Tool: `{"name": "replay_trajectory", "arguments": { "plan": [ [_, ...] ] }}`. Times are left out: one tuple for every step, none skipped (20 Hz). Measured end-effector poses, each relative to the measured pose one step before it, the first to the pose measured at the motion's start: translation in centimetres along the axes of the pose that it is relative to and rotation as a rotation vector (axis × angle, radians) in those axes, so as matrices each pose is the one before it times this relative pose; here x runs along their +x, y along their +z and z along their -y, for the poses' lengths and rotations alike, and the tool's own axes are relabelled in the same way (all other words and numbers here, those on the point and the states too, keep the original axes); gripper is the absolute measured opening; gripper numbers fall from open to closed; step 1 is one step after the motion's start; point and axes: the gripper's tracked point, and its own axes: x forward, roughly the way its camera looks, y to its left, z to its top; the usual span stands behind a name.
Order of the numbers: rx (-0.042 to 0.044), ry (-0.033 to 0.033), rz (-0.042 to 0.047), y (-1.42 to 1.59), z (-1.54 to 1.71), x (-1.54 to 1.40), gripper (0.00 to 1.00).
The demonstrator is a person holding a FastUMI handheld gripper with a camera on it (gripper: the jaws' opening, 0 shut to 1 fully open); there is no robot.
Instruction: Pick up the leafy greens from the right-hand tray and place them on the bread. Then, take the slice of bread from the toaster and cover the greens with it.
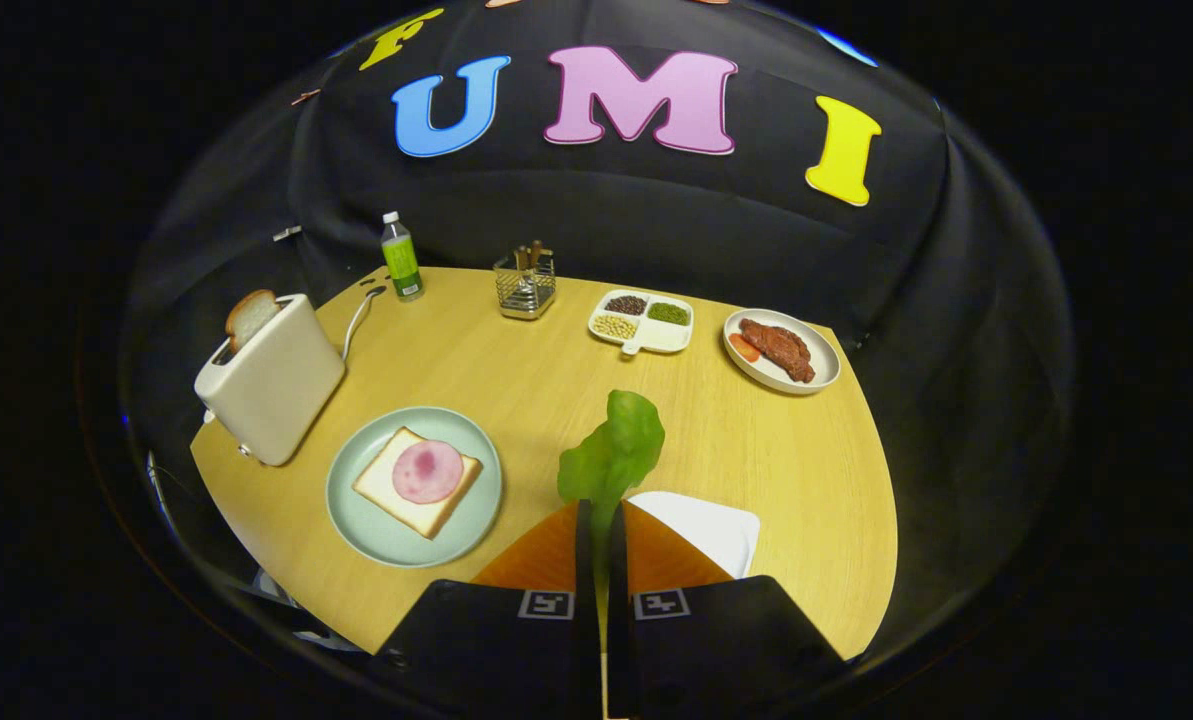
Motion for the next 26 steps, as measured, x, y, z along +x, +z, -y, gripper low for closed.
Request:
{"name": "replay_trajectory", "arguments": {
  "plan": [
    [0.00312,0.00904,0.0053,0.434,-1.104,0.028,0.07],
    [-0.00002,0.00901,0.00341,0.438,-1.101,0.041,0.07],
    [-0.00309,0.00843,0.00528,0.379,-1.088,0.219,0.07],
    [-0.00339,0.00928,0.00337,0.42,-1.101,0.237,0.07],
    [-0.00216,0.01167,0.00017,0.171,-1.015,0.237,0.07],
    [-0.00399,0.01061,0.00057,0.213,-1.047,0.238,0.07],
    [-0.0066,0.00851,0.0019,0.185,-0.893,0.271,0.07],
    [-0.00749,0.00577,-0.00078,0.083,-0.843,0.345,0.07],
    [-0.0036,0.00404,-0.00682,-0.094,-0.732,0.369,0.07],
    [0.00065,0.00823,-0.01092,-0.203,-0.824,0.45,0.07],
    [0.00467,0.01087,-0.00734,-0.101,-0.907,0.395,0.07],
    [0.00418,0.00934,-0.0043,-0.017,-0.839,0.404,0.07],
    [-0.00046,0.00746,-0.00475,-0.095,-0.739,0.453,0.07],
    [-0.00416,0.00714,-0.00631,-0.15,-0.712,0.386,0.07],
    [-0.00428,0.0078,-0.01139,-0.257,-0.689,0.452,0.07],
    [-0.00487,0.00571,-0.00858,-0.218,-0.59,0.558,0.07],
    [-0.00607,0.00239,-0.00733,-0.11,-0.475,0.524,0.07],
    [-0.00659,-0.00144,-0.00742,-0.158,-0.256,0.558,0.07],
    [-0.00488,0.00123,-0.01113,-0.272,-0.41,0.417,0.07],
    [-0.00408,0.00153,-0.00531,-0.124,-0.444,0.336,0.07],
    [-0.00606,0.00016,-0.00414,-0.103,-0.266,0.344,0.08],
    [-0.00845,0.00283,-0.00577,-0.166,-0.246,0.396,0.08],
    [-0.01237,-0.00346,-0.00472,-0.28,-0.232,0.435,0.11],
    [-0.0142,-0.00397,-0.00737,-0.166,-0.058,0.351,0.12],
    [-0.01177,-0.01138,-0.0102,-0.307,0.162,0.35,0.16],
    [-0.00995,-0.01412,-0.0021,-0.163,0.219,0.242,0.17]
  ]
}}
